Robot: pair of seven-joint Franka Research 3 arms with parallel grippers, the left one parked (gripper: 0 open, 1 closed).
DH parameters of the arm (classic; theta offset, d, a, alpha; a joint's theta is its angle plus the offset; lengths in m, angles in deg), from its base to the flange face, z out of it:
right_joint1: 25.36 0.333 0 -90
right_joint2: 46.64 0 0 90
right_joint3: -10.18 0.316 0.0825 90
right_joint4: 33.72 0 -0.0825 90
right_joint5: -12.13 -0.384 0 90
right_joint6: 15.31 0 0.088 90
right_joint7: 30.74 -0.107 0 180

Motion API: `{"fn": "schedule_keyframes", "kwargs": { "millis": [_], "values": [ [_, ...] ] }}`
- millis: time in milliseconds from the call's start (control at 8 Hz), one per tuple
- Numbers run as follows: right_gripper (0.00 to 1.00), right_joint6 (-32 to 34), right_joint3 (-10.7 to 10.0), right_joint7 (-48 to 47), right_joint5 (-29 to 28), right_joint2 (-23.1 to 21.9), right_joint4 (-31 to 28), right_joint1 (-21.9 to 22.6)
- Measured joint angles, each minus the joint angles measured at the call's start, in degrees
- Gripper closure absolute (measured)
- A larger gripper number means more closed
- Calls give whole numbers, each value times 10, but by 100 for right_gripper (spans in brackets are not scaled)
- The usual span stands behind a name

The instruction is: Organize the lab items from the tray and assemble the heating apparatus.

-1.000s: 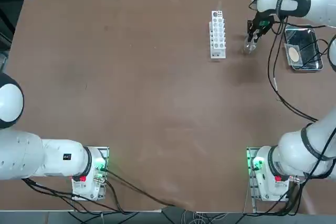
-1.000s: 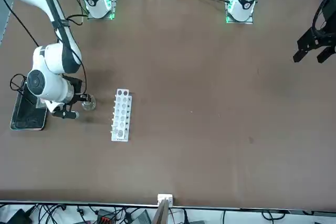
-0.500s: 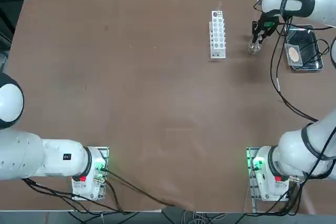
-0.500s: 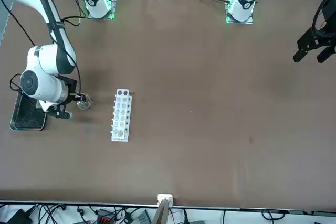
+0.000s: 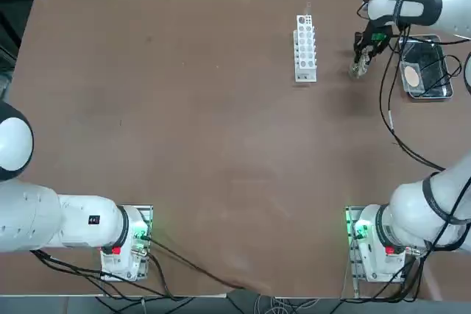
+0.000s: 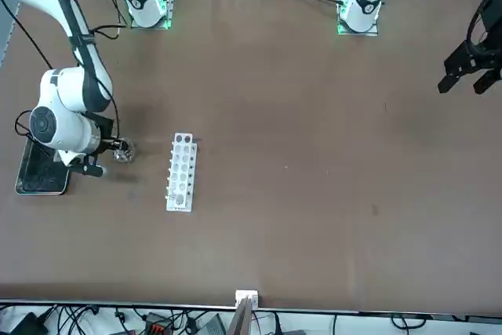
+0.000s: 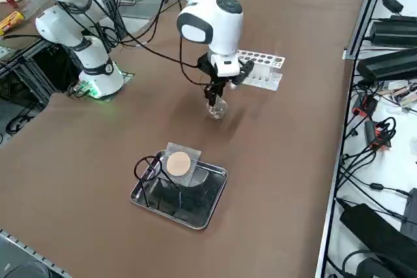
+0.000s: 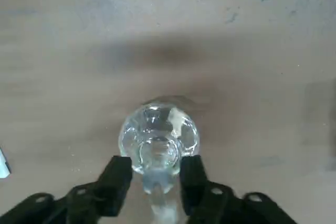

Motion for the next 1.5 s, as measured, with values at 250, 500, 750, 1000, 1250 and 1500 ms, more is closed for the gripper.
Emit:
{"fn": "schedule_keyframes", "kwargs": {
  "millis": [250, 500, 750, 1000, 1250, 1500],
  "values": [
    [0, 3, -1, 1, 1, -3, 5, -1],
    [0, 58, -2, 14, 2, -16, 40, -14],
    [2, 116, -4, 26, 3, -34, 87, -64],
    [3, 120, -6, 30, 2, -38, 108, -139],
    [3, 114, -7, 30, 2, -35, 120, -200],
    [7, 75, -8, 9, 0, -27, 121, -250]
  ]
}}
